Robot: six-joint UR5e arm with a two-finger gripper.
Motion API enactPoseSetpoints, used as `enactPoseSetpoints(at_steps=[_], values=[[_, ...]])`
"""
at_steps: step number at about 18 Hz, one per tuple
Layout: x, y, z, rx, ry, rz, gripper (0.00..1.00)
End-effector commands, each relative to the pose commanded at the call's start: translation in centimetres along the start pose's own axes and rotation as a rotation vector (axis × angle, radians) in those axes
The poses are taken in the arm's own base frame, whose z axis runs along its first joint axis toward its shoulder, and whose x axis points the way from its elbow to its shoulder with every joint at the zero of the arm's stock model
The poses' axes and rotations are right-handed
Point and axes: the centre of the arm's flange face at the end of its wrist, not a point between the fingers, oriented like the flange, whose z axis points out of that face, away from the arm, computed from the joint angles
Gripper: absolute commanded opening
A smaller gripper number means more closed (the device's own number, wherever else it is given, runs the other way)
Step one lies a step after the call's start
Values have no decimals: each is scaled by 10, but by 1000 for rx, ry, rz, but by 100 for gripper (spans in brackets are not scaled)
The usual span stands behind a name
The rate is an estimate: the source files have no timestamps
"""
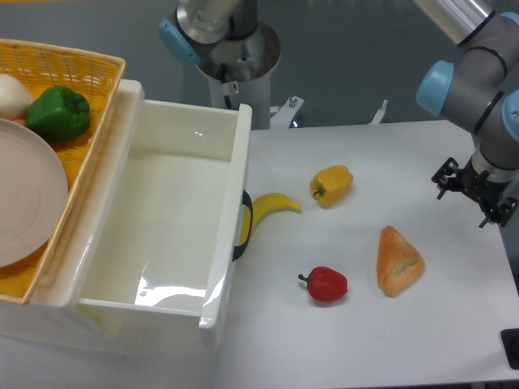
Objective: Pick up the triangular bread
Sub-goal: 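Move the gripper down toward the triangular bread loaf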
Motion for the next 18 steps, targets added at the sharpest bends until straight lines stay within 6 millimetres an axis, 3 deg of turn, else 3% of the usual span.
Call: enactPoseSetpoints(at_steps=[6, 14, 18], values=[[2, -6, 2, 2, 5, -8, 100], [-1, -20, 29, 107, 29, -176, 100], [10, -21, 43, 111, 48, -235, 100]])
